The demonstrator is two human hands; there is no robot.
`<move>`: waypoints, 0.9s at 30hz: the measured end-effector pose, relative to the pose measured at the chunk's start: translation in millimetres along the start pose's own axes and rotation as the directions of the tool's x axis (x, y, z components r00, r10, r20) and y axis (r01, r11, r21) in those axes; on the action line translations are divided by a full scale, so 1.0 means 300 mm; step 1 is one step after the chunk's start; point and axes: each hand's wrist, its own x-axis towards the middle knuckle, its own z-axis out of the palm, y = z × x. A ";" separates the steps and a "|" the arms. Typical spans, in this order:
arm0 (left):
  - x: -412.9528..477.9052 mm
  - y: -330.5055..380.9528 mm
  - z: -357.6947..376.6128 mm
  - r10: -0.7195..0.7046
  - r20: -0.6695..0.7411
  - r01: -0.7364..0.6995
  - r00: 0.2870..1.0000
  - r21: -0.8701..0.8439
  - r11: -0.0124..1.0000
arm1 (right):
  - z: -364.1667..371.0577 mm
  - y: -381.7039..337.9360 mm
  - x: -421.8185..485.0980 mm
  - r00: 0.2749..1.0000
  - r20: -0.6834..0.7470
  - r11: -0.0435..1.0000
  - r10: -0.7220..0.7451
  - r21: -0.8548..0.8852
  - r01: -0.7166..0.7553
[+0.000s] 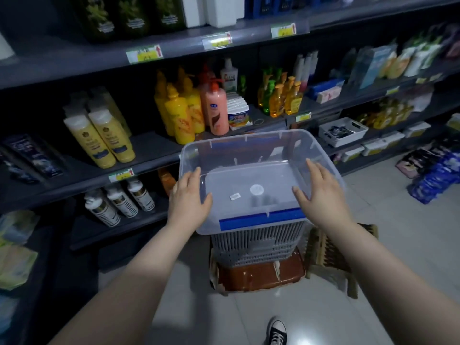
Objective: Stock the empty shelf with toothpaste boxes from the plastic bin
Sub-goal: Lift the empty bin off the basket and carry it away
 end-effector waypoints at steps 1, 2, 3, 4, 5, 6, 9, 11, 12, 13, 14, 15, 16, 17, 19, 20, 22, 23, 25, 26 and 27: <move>0.032 0.001 0.019 -0.026 0.000 0.026 1.000 0.024 0.999 | 0.006 0.033 0.047 1.000 0.006 1.000 0.000 -0.013 0.000; 0.058 0.001 0.035 -0.049 -0.003 0.049 0.999 0.053 0.997 | 0.014 0.066 0.091 1.000 0.009 1.000 -0.002 -0.029 0.002; 0.083 -0.001 0.052 -0.072 -0.005 0.072 0.997 0.082 0.994 | 0.022 0.097 0.134 1.000 0.010 0.999 -0.008 -0.051 0.008; 0.106 -0.004 0.067 -0.095 -0.008 0.095 0.995 0.111 0.989 | 0.030 0.125 0.174 1.000 0.011 0.997 -0.011 -0.073 0.012; 0.126 -0.007 0.080 -0.126 -0.009 0.126 0.992 0.136 0.983 | 0.038 0.152 0.212 1.000 0.015 0.996 -0.010 -0.090 0.011; 0.145 -0.008 0.091 -0.168 -0.006 0.167 0.986 0.154 0.974 | 0.044 0.177 0.249 1.000 0.025 0.995 0.001 -0.102 0.001; 0.190 -0.006 0.114 -0.306 0.016 0.299 0.952 0.170 0.939 | 0.063 0.243 0.351 0.995 0.074 0.992 0.072 -0.108 -0.064; 0.213 -0.003 0.119 -0.348 0.027 0.337 0.937 0.189 0.922 | 0.077 0.278 0.402 0.985 0.129 0.991 0.113 -0.086 -0.103; 0.224 -0.006 0.122 -0.352 0.027 0.340 0.936 0.198 0.919 | 0.085 0.290 0.423 0.979 0.162 0.991 0.124 -0.066 -0.115; 0.234 -0.011 0.122 -0.354 0.031 0.340 0.935 0.206 0.917 | 0.094 0.298 0.440 0.972 0.198 0.991 0.130 -0.040 -0.124; 0.244 -0.021 0.124 -0.352 0.029 0.339 0.935 0.209 0.917 | 0.103 0.302 0.453 0.964 0.232 0.991 0.132 -0.012 -0.133; 0.254 -0.035 0.128 -0.352 0.026 0.339 0.936 0.207 0.918 | 0.112 0.305 0.463 0.958 0.256 0.990 0.131 0.008 -0.137; 0.264 -0.047 0.131 -0.350 0.025 0.338 0.936 0.204 0.919 | 0.118 0.306 0.471 0.955 0.266 0.990 0.128 0.018 -0.138; 0.270 -0.056 0.133 -0.359 0.021 0.348 0.933 0.198 0.916 | 0.125 0.309 0.478 0.956 0.265 0.990 0.126 0.020 -0.137; 0.278 -0.063 0.135 -0.398 0.019 0.390 0.917 0.166 0.906 | 0.130 0.314 0.483 0.956 0.260 0.989 0.139 0.014 -0.148; 0.279 -0.062 0.134 -0.416 0.022 0.409 0.909 0.140 0.902 | 0.130 0.316 0.482 0.953 0.263 0.987 0.152 0.013 -0.161; 0.280 -0.059 0.127 -0.436 0.028 0.431 0.900 0.100 0.897 | 0.125 0.318 0.481 0.948 0.267 0.982 0.171 0.033 -0.186; 0.281 -0.057 0.123 -0.439 0.032 0.436 0.898 0.082 0.896 | 0.121 0.320 0.480 0.947 0.269 0.979 0.174 0.058 -0.196; 0.282 -0.065 0.114 -0.436 0.044 0.434 0.899 0.051 0.899 | 0.111 0.327 0.477 0.948 0.262 0.966 0.178 0.136 -0.219; 0.281 -0.073 0.111 -0.435 0.056 0.433 0.899 0.034 0.901 | 0.104 0.334 0.472 0.949 0.255 0.955 0.187 0.179 -0.236; 0.278 -0.077 0.107 -0.430 0.070 0.430 0.900 0.018 0.903 | 0.096 0.344 0.465 0.948 0.248 0.943 0.198 0.215 -0.253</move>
